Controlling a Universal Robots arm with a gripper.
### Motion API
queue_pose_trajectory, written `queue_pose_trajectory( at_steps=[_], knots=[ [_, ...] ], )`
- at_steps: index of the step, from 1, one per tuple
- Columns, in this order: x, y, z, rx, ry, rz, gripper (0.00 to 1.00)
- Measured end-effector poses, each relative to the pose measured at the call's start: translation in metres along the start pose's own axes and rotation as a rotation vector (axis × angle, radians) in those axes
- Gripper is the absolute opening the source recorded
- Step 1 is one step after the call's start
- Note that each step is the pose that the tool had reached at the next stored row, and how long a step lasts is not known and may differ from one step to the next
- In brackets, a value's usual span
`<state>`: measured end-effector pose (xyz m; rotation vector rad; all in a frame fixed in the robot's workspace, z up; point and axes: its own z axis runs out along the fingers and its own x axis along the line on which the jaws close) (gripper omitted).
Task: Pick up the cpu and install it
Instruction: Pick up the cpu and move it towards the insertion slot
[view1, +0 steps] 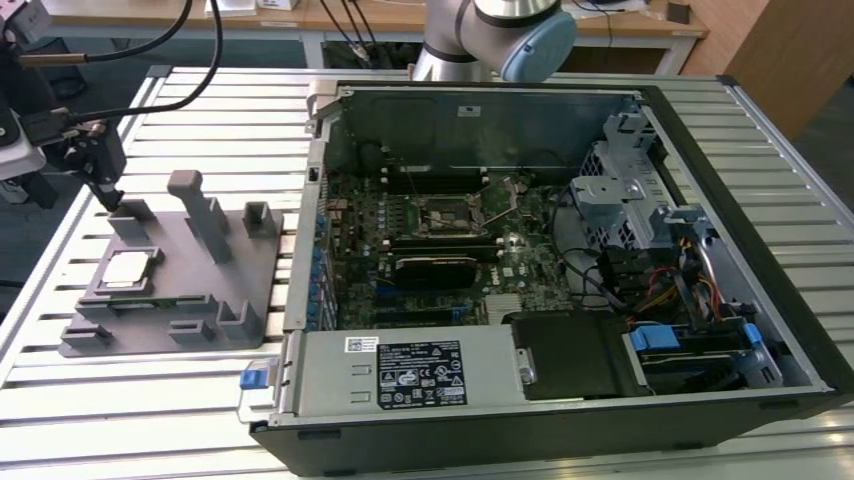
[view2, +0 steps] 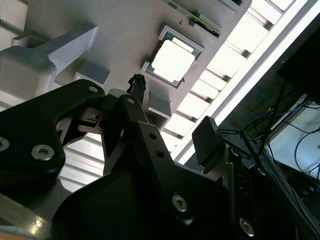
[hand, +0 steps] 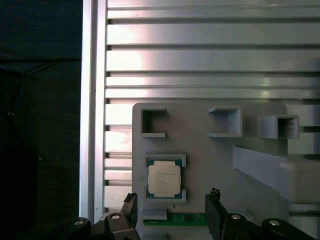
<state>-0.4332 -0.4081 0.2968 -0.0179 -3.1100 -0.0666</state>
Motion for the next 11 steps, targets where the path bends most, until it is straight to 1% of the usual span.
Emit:
queue_pose_trajectory(
  at_steps=[3, 11],
  knots=[
    [-0.0001, -0.0001, 0.0021, 0.0, -0.0001, 0.0, 0.65],
    [-0.0001, -0.0002, 0.0042, 0.0, -0.0001, 0.0, 0.65]
  ],
)
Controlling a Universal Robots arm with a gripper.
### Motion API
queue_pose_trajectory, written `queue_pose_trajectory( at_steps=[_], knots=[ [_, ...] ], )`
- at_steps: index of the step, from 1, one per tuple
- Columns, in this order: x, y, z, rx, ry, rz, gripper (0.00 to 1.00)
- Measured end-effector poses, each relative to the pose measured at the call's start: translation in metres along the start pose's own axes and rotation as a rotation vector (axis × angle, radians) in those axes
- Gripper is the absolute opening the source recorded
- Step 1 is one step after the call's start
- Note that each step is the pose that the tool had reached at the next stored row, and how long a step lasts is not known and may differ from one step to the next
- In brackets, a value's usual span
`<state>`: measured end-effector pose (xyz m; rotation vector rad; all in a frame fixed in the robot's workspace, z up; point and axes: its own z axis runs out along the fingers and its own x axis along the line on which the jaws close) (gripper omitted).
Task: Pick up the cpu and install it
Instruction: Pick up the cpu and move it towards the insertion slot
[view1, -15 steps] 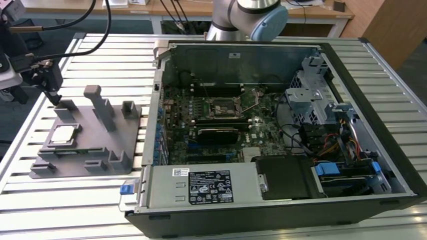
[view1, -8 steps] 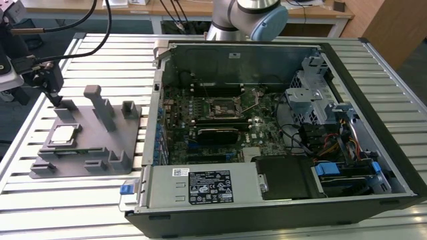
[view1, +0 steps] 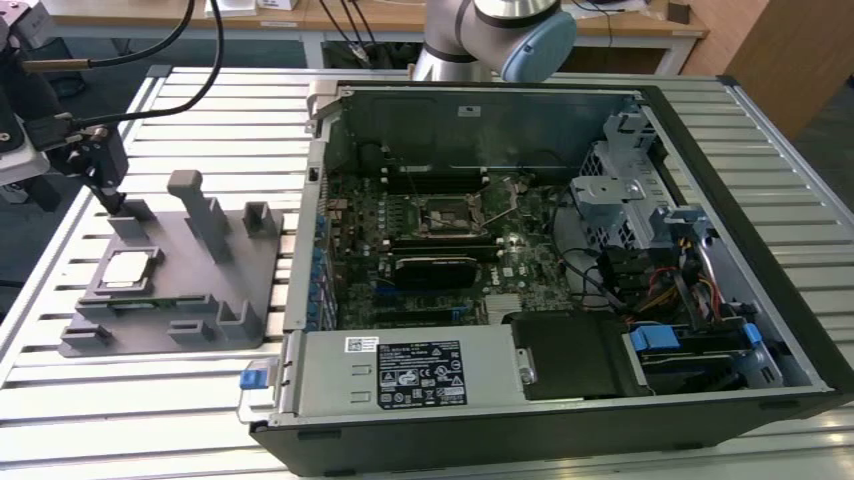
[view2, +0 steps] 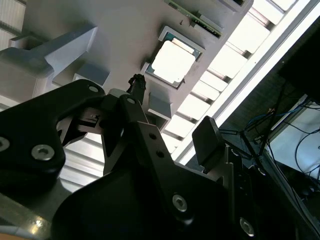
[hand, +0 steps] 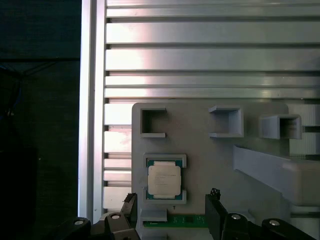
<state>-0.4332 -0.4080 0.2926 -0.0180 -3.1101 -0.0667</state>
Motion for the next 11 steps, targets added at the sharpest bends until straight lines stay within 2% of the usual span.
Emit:
queue_pose_trajectory(
  at_steps=[11],
  knots=[
    [-0.0001, -0.0001, 0.0027, 0.0, 0.0, 0.0, 0.65]
  ],
)
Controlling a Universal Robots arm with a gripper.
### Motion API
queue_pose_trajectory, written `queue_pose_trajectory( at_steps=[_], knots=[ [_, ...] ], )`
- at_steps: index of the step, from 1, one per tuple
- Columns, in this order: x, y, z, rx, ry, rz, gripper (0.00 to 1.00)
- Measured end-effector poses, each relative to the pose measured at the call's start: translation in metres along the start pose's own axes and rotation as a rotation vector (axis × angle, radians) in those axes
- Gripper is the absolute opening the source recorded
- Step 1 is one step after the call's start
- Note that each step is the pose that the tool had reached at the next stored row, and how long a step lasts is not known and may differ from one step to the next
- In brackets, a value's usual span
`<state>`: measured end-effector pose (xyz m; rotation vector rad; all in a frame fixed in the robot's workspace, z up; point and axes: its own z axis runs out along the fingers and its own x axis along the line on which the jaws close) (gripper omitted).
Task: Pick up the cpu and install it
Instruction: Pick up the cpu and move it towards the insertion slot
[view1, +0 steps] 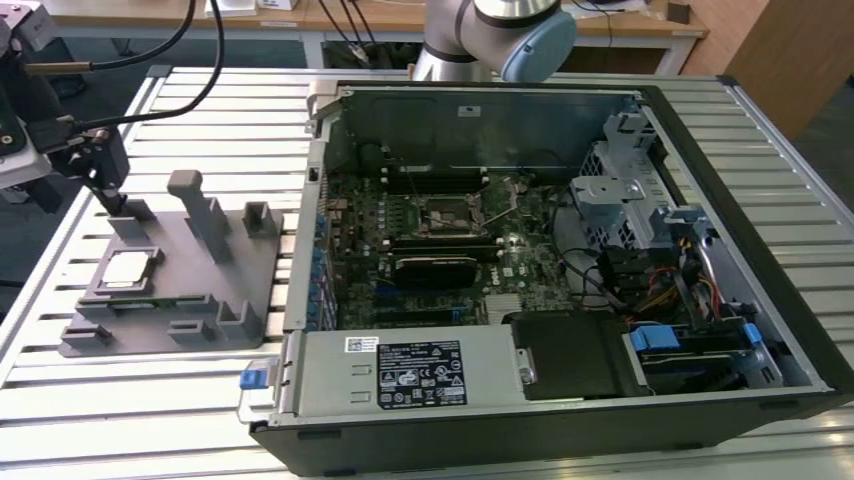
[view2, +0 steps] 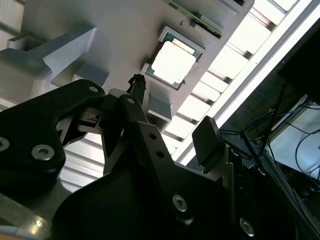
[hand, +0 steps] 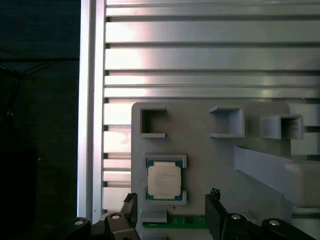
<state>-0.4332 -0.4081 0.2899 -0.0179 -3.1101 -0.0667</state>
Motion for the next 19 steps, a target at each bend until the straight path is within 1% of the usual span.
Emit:
queue_pose_trajectory(
  at_steps=[19],
  knots=[
    [-0.0002, -0.0002, 0.0053, 0.0001, 0.0001, 0.0, 0.65]
  ],
)
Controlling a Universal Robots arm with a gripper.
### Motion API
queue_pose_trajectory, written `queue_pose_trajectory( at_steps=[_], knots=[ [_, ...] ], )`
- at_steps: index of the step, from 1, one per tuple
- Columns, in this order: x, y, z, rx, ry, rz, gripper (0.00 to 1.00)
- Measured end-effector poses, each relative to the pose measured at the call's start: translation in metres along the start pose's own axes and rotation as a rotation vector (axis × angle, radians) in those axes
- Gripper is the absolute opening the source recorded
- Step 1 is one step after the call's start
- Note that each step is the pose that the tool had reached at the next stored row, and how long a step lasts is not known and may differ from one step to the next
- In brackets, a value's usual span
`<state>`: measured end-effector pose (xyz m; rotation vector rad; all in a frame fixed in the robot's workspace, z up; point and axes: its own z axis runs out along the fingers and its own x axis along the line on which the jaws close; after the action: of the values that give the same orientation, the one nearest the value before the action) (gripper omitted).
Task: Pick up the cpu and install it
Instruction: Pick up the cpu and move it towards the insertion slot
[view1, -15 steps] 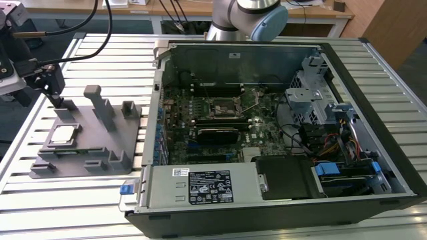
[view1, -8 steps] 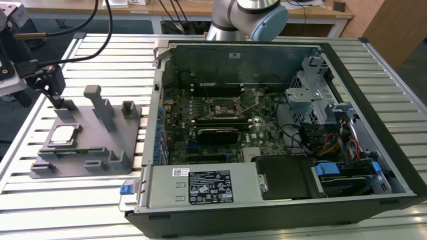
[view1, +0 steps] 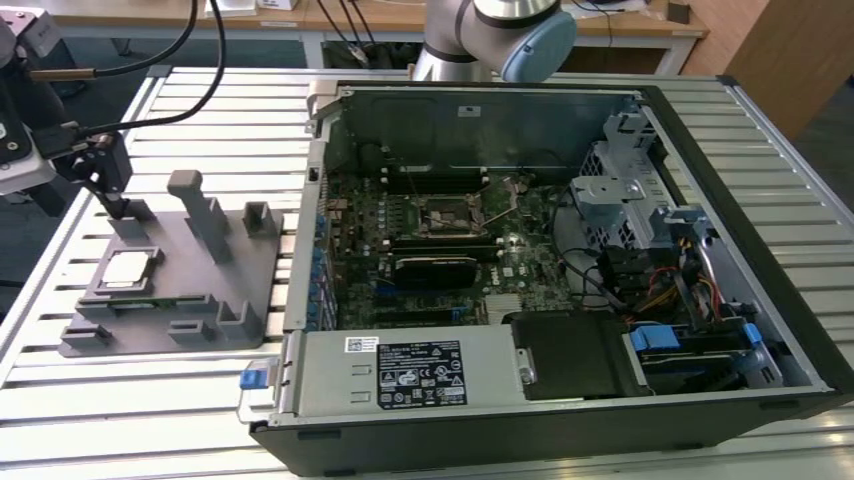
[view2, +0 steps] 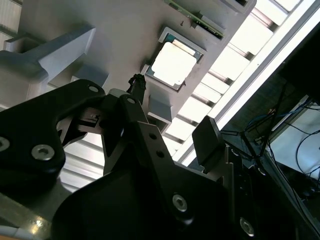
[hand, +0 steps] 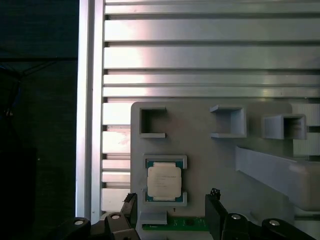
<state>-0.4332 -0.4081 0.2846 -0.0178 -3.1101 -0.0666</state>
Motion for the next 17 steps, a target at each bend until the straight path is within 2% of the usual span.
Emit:
queue_pose_trajectory(
  at_steps=[17],
  knots=[
    [-0.0002, -0.0002, 0.0052, 0.0, 0.0, 0.0, 0.65]
  ],
)
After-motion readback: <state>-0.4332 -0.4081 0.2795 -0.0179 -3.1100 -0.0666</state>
